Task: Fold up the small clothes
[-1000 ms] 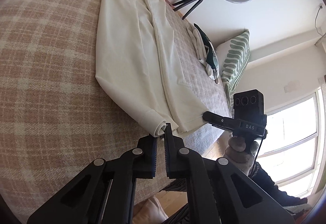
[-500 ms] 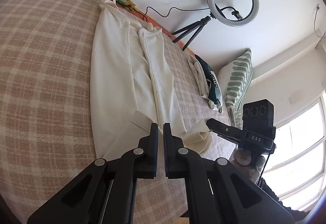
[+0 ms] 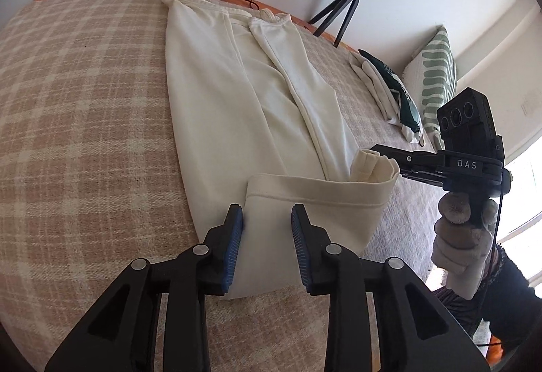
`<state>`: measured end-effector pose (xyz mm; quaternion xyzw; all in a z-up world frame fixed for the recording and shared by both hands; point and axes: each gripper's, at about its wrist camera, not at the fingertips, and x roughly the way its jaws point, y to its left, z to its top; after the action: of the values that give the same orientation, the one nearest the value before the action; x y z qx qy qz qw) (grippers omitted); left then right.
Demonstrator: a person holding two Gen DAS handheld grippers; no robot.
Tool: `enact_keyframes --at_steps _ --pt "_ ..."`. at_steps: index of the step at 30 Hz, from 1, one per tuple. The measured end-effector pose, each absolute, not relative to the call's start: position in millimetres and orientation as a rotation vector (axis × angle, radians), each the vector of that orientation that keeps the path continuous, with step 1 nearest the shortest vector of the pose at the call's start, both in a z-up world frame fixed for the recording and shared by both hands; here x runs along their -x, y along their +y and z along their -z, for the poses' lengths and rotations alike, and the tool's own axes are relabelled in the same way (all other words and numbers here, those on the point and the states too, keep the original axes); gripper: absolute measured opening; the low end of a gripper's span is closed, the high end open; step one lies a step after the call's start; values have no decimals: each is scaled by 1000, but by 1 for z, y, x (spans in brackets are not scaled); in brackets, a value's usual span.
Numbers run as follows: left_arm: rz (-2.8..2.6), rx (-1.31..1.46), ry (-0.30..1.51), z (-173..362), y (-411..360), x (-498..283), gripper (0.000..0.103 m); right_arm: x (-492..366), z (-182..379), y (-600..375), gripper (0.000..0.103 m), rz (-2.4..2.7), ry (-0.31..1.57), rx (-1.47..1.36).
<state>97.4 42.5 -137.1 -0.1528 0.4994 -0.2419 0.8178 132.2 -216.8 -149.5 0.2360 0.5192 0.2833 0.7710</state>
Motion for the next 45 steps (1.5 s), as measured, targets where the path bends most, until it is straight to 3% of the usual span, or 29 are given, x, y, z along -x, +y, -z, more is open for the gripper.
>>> enact_keyframes --at_steps 4,5,6,18,28,31,35,36,41,44,45 --pt "505 280 1034 140 34 -95 25 -133 150 -216 8 -612 1127 -508" --pt "502 270 1031 139 32 -95 19 -133 151 -217 8 -609 1128 -509" --pt "497 260 1028 139 31 -94 6 -133 151 -219 8 -608 1131 -514" --pt "420 304 887 111 49 -106 3 -147 144 -225 8 -563 1116 -540" --pt "355 281 916 132 55 -129 3 -174 161 -233 8 -447 1184 -631" --pt "352 295 919 134 59 -130 3 -172 160 -238 17 -446 1211 -632" --pt "349 271 915 133 56 -128 3 -158 141 -251 55 -425 1131 -591" --pt "346 266 917 134 56 -128 3 -155 136 -255 55 -419 1110 -581" --pt "318 259 908 134 58 -127 3 -145 129 -252 54 -420 1104 -467" --pt "269 267 917 133 62 -128 4 -140 136 -235 34 -422 1130 -350" --pt "251 265 912 131 63 -127 5 -139 137 -229 33 -395 1129 -291"
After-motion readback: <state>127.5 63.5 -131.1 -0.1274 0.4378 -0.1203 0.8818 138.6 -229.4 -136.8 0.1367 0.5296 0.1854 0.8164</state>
